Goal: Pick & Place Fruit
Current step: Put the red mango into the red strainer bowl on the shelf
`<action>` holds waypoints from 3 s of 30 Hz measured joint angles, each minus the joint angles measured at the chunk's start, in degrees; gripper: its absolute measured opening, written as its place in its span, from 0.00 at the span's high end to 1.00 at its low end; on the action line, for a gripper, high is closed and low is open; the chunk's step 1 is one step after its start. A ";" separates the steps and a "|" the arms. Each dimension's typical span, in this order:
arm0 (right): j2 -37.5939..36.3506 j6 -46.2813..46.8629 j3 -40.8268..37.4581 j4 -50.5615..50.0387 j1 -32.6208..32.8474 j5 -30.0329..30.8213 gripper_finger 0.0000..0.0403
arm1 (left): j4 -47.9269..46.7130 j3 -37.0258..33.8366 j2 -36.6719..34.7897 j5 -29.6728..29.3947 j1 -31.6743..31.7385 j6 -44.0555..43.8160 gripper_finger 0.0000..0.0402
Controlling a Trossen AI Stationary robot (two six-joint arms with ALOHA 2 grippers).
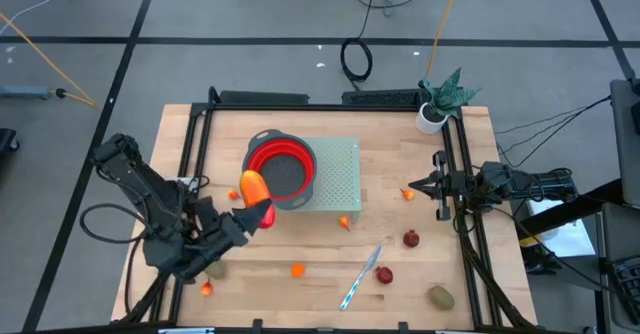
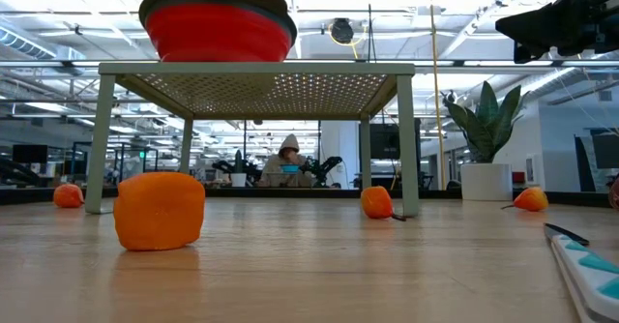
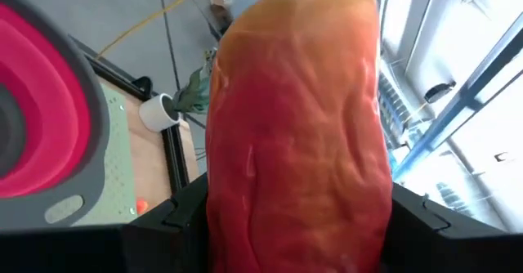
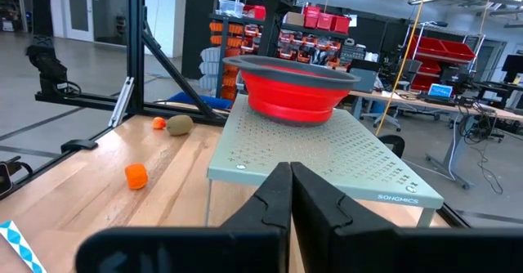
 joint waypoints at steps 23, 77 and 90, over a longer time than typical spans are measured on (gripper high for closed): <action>0.00 -0.15 0.00 -0.04 -0.01 0.00 1.00 | -2.71 0.00 0.00 4.40 2.09 59.98 0.43; 0.00 -2.08 0.00 -0.04 0.01 0.04 1.00 | -52.17 0.00 -7.32 41.80 35.20 38.18 0.43; 0.00 -2.10 0.00 -0.04 0.01 0.04 1.00 | -71.06 4.06 -7.16 53.00 38.85 22.37 0.43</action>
